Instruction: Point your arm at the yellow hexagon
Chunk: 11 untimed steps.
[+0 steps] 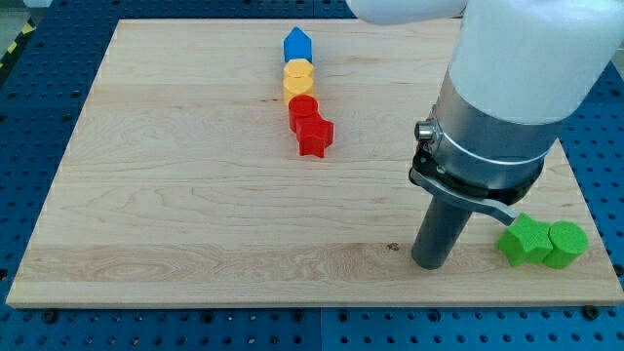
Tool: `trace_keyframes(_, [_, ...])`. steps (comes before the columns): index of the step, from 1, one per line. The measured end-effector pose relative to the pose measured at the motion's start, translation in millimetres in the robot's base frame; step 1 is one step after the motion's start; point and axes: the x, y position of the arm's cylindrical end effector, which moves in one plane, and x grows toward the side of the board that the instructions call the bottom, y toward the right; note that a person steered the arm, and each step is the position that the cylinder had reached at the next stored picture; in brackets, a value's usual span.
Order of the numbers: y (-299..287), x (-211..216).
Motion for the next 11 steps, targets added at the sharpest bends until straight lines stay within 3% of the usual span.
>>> trace_keyframes(6, [-114, -69])
trace_keyframes(9, [-48, -155])
trace_keyframes(11, [-47, -228])
